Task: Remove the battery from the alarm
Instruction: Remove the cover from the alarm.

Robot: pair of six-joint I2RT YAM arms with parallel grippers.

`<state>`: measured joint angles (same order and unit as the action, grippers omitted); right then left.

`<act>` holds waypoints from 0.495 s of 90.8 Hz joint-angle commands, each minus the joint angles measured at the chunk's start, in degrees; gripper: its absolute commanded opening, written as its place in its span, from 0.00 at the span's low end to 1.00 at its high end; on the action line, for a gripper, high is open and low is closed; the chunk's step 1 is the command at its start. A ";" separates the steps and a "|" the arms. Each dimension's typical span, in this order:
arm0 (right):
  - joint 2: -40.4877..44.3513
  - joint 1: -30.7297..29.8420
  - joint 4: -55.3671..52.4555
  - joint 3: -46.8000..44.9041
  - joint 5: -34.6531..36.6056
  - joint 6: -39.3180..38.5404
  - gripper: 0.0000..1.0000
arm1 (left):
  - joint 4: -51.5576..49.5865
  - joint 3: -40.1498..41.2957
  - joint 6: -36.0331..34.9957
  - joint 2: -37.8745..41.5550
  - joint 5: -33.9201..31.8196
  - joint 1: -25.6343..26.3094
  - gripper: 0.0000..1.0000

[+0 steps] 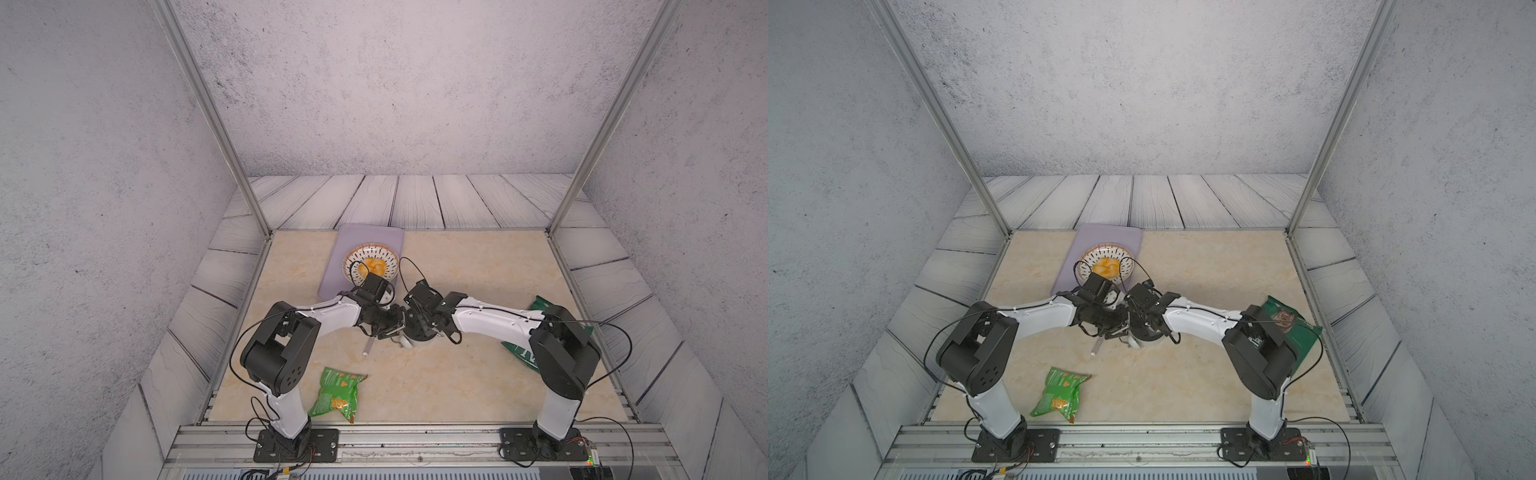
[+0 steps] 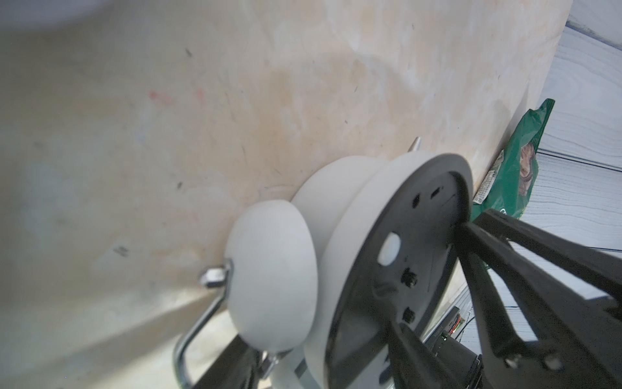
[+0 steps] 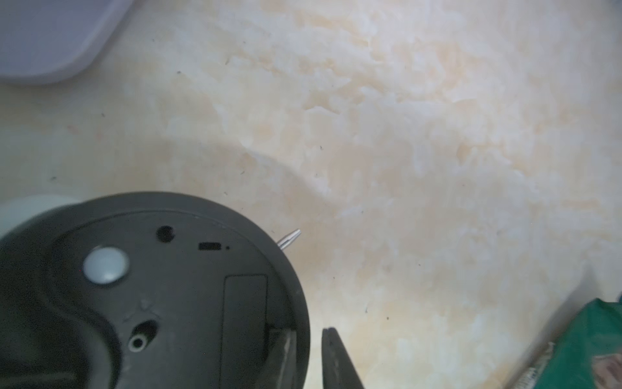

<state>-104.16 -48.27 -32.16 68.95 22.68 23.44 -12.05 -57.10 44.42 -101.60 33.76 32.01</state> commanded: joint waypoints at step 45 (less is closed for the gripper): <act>4.14 5.45 -1.73 -6.81 -18.77 -0.86 0.21 | -8.16 -0.16 -2.97 0.26 -6.08 0.16 0.64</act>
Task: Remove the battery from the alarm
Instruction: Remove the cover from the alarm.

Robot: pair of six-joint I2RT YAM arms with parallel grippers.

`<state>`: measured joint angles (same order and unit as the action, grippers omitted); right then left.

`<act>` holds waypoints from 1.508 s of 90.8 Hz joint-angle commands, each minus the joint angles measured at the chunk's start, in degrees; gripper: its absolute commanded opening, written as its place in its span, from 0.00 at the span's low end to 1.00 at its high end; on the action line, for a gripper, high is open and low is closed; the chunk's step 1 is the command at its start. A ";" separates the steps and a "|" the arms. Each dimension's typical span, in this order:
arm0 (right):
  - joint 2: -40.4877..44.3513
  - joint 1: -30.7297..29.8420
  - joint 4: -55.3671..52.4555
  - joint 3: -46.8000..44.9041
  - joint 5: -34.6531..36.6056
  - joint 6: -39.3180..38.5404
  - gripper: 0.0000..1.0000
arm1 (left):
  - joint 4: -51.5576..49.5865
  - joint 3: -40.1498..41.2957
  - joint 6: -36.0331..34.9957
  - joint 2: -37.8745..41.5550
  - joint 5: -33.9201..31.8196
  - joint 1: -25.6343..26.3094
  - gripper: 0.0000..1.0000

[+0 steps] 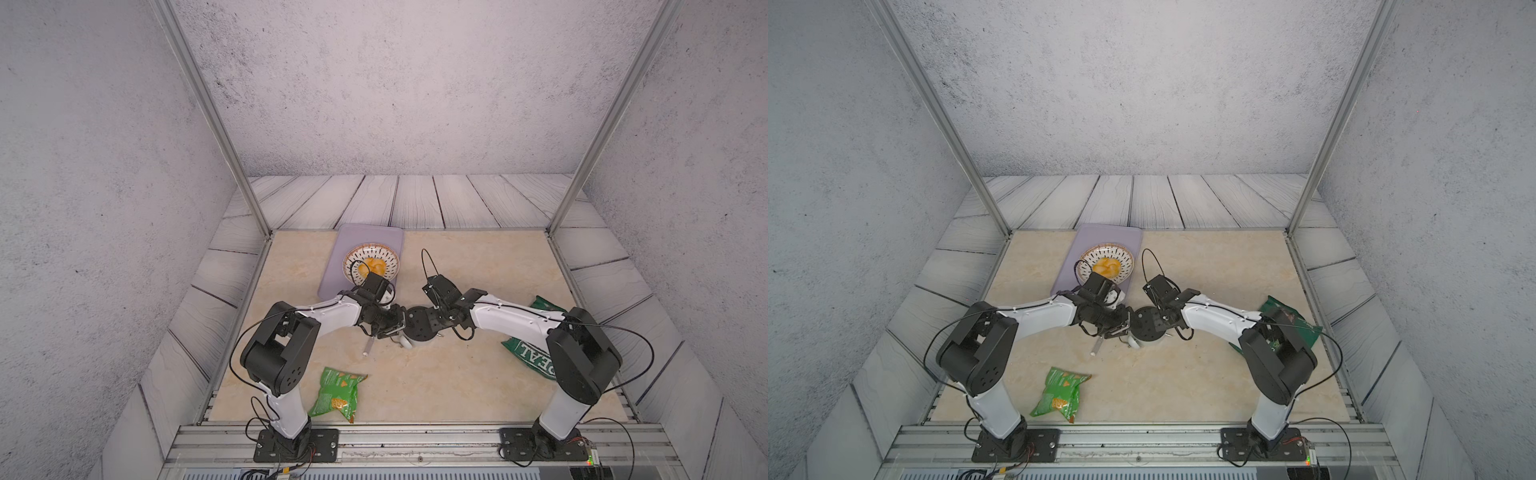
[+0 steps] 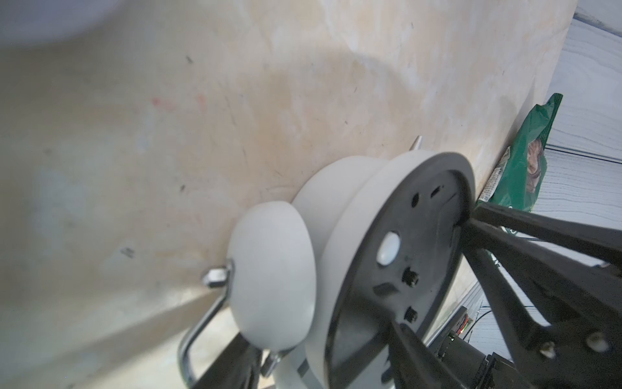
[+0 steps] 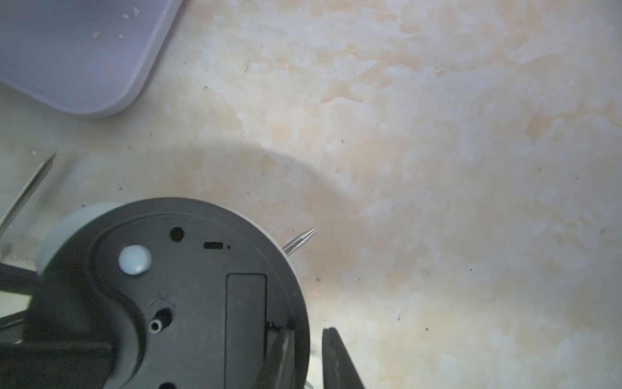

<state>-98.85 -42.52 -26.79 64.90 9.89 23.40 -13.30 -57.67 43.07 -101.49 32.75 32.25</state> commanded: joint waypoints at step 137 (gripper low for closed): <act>4.42 4.92 10.70 -4.23 -26.51 30.96 0.23 | -25.66 -4.08 -15.82 17.00 -19.31 -1.20 0.89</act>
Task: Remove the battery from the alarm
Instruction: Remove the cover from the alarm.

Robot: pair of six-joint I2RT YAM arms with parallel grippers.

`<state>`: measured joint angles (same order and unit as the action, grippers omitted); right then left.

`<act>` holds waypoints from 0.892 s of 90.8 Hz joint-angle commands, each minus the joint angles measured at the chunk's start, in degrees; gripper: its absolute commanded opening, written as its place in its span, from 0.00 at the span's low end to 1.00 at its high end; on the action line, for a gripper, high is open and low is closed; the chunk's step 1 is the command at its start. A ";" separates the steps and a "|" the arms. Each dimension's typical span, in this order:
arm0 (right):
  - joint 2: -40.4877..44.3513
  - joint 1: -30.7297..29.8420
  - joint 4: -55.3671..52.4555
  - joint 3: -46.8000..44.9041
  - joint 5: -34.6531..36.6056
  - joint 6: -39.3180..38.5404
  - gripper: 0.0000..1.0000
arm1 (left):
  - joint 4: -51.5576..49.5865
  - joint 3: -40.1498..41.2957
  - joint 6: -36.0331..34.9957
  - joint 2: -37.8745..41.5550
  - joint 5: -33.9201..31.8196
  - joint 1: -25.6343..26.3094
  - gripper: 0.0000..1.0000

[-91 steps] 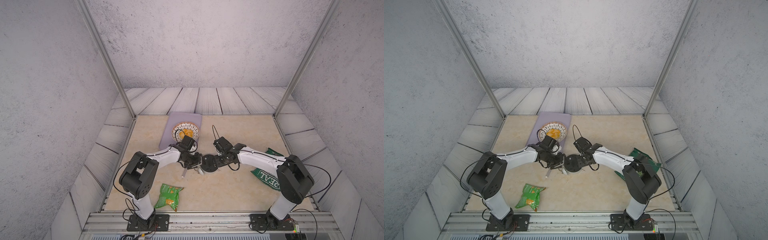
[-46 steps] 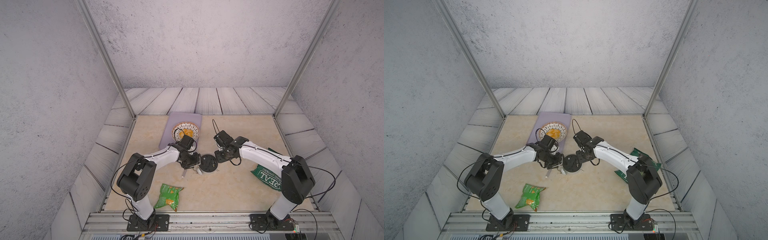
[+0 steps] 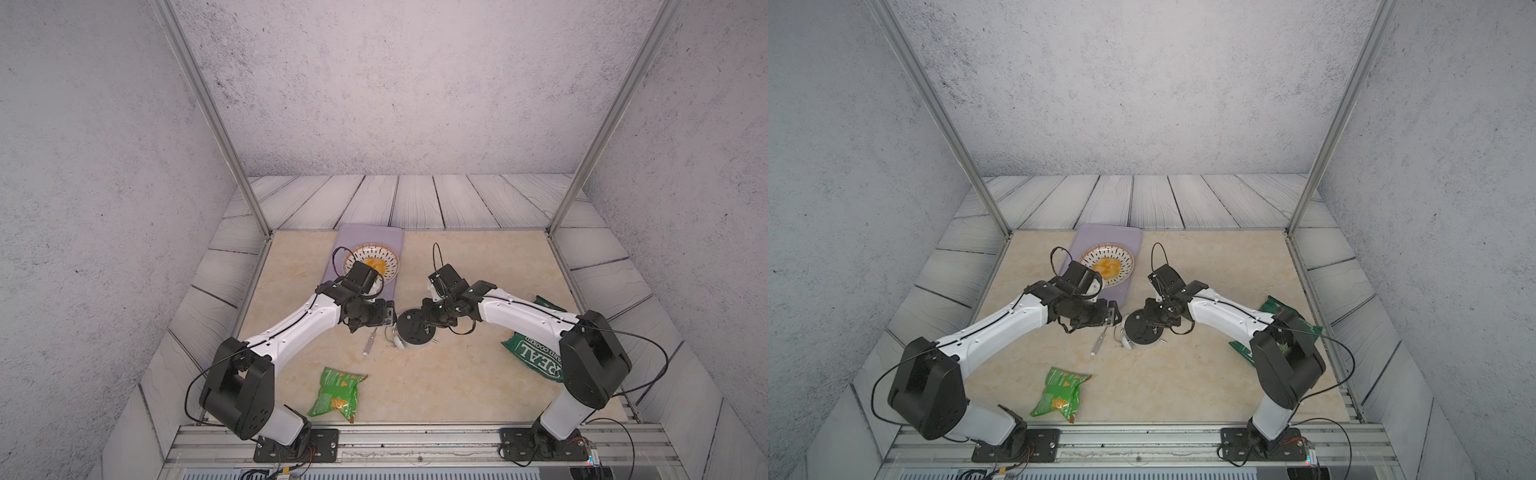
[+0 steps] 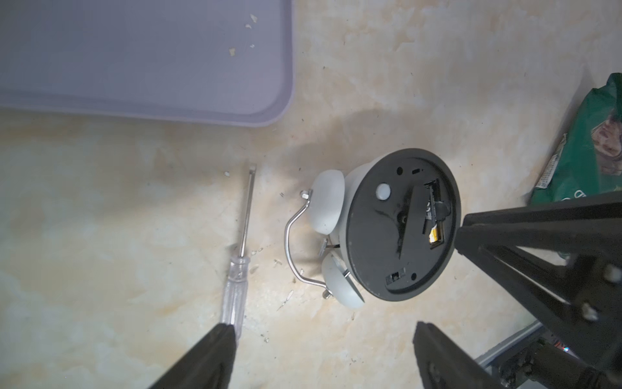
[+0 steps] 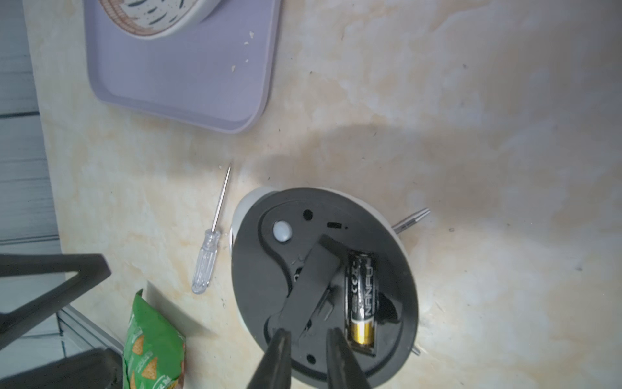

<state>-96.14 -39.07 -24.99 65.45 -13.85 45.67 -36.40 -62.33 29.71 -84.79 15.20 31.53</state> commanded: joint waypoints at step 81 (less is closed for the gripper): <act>1.84 2.33 18.73 -10.76 -8.30 13.82 0.08 | -0.25 1.30 -1.25 -1.50 1.15 -0.51 0.89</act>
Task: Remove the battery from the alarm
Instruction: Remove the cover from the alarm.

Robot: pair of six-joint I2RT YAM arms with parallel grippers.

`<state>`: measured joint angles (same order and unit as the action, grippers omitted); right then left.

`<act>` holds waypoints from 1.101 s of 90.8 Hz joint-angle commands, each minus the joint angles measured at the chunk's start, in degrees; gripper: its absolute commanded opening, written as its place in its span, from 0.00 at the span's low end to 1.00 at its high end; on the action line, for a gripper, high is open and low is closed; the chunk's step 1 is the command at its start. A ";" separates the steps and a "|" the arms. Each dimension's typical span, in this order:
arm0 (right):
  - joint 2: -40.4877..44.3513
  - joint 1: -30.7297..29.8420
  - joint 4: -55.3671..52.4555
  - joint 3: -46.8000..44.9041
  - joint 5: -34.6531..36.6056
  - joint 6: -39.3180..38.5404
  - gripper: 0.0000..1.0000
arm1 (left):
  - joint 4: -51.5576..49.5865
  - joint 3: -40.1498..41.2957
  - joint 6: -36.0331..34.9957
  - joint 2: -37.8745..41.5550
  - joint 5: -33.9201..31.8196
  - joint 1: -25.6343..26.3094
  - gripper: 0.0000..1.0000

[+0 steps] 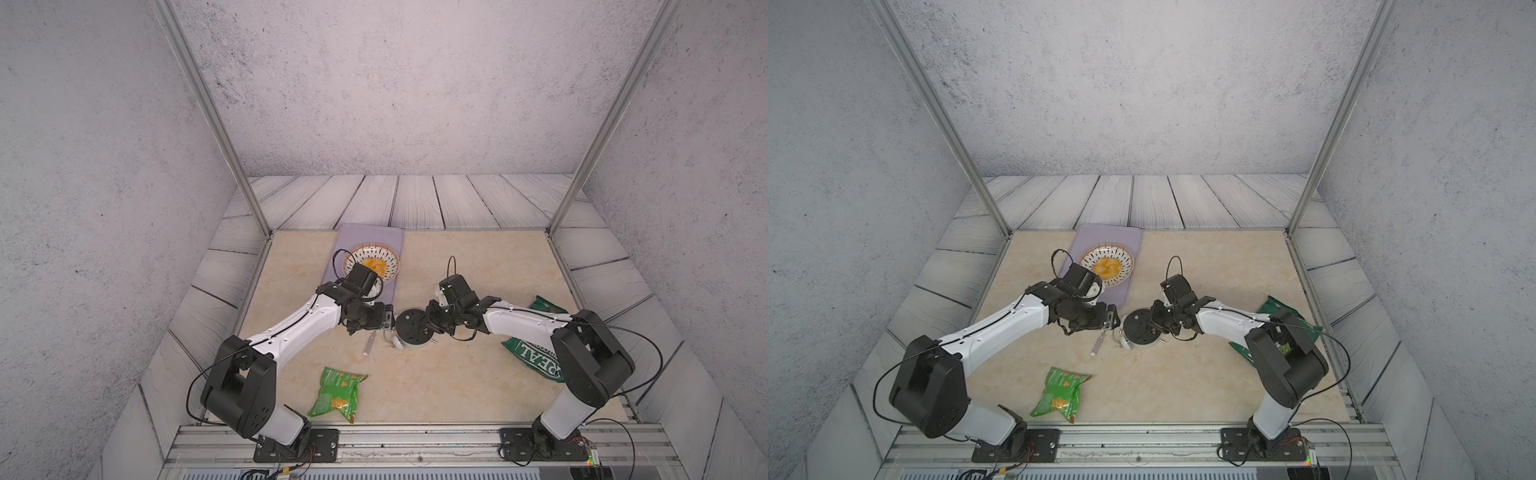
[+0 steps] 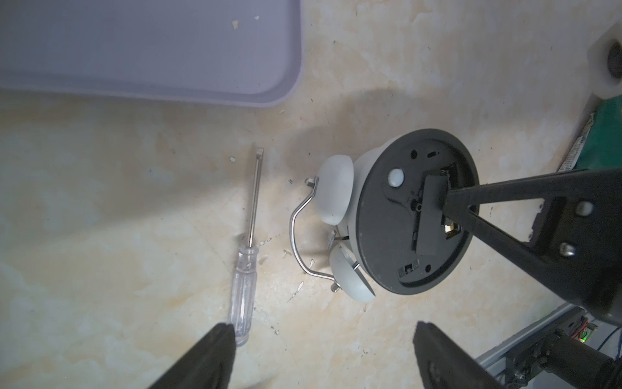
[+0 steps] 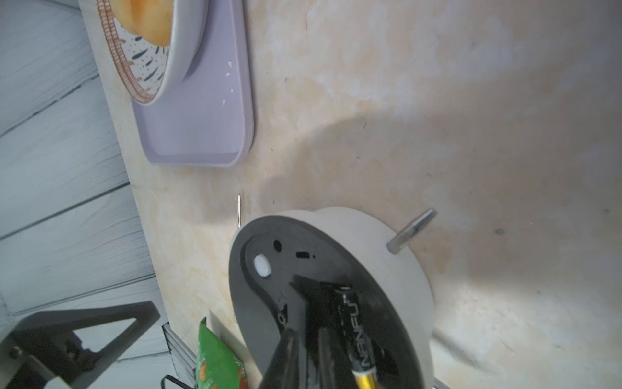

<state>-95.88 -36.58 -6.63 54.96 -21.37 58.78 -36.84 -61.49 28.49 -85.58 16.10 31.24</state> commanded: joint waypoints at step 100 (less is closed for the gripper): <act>-13.48 34.69 -22.23 10.53 -25.17 -41.45 0.00 | -13.17 -5.46 -13.36 -14.70 2.59 -5.32 0.57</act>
<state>-104.99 -3.22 -27.79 63.02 -42.22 22.55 -46.19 -64.77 18.20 -97.80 17.39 25.52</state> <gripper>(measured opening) 0.046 0.578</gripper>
